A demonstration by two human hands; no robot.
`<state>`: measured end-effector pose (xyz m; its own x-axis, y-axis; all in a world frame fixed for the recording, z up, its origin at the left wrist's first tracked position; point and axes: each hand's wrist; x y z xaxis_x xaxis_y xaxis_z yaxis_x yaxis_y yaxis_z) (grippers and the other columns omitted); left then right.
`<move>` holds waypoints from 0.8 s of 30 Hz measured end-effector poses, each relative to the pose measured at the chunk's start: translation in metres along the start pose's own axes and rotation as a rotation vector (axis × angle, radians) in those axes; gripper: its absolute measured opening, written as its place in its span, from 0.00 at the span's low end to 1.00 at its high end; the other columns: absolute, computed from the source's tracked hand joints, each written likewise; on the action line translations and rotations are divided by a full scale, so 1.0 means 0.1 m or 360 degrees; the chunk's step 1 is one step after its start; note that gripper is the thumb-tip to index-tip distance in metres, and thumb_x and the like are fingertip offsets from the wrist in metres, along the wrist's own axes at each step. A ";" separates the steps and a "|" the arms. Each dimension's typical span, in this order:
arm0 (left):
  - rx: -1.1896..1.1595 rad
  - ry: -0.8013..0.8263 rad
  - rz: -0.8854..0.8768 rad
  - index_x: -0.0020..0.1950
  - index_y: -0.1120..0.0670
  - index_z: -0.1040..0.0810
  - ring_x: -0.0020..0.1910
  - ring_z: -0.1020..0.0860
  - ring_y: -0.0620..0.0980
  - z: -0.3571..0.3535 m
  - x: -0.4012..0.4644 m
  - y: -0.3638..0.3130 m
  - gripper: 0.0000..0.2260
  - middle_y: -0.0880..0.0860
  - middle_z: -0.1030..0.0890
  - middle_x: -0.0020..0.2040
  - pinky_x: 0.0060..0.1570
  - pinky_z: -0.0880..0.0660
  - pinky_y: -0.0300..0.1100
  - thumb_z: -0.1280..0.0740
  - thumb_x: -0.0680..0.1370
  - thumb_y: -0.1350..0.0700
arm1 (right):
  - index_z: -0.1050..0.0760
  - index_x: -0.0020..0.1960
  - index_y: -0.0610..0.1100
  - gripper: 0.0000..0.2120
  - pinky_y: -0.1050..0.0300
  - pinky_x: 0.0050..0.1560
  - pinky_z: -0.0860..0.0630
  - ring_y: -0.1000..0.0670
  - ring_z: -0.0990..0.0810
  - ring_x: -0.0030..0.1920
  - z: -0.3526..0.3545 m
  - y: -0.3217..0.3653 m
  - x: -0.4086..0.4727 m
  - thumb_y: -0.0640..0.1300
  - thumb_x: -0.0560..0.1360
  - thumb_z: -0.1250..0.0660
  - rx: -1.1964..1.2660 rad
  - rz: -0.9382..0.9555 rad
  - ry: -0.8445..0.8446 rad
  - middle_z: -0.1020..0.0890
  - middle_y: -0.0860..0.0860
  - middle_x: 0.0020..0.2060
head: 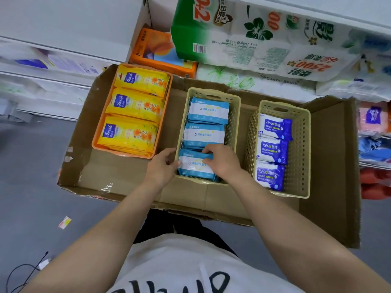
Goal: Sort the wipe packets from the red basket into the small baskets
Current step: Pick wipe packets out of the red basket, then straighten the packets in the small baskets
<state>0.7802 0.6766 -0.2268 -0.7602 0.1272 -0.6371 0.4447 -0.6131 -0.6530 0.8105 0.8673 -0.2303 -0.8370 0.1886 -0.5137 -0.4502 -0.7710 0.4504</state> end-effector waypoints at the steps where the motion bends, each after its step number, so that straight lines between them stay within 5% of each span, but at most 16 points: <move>1: -0.0004 0.0001 0.0004 0.70 0.46 0.28 0.58 0.24 0.50 0.00 0.01 0.00 0.21 0.51 0.21 0.58 0.52 0.20 0.53 0.31 0.78 0.55 | 0.22 0.62 0.48 0.14 0.51 0.57 0.24 0.47 0.23 0.60 -0.05 0.00 0.00 0.44 0.77 0.31 -0.0055 0.0014 -0.0033 0.21 0.49 0.59; 16: -0.0039 -0.0008 0.0041 0.71 0.44 0.29 0.58 0.24 0.52 -0.04 0.05 0.04 0.21 0.53 0.21 0.57 0.54 0.20 0.55 0.31 0.78 0.54 | 0.22 0.62 0.48 0.14 0.55 0.61 0.32 0.46 0.29 0.61 -0.10 -0.07 0.04 0.43 0.77 0.31 -0.0235 0.0156 -0.0130 0.21 0.48 0.57; 24: 0.0080 -0.0015 -0.0020 0.72 0.51 0.30 0.65 0.25 0.52 0.04 0.03 -0.06 0.21 0.52 0.24 0.68 0.59 0.23 0.53 0.33 0.79 0.54 | 0.22 0.62 0.50 0.14 0.53 0.52 0.25 0.46 0.26 0.60 -0.01 0.08 0.08 0.42 0.78 0.35 -0.0382 0.0037 -0.0032 0.20 0.48 0.56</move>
<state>0.7737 0.6778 -0.2235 -0.7700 0.1281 -0.6250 0.4110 -0.6497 -0.6395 0.8007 0.8619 -0.2315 -0.8534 0.1793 -0.4895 -0.3458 -0.8974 0.2741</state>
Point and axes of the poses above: each hand's wrist, its own x-axis towards the middle knuckle, its own z-axis out of the back of the hand, y = z × x
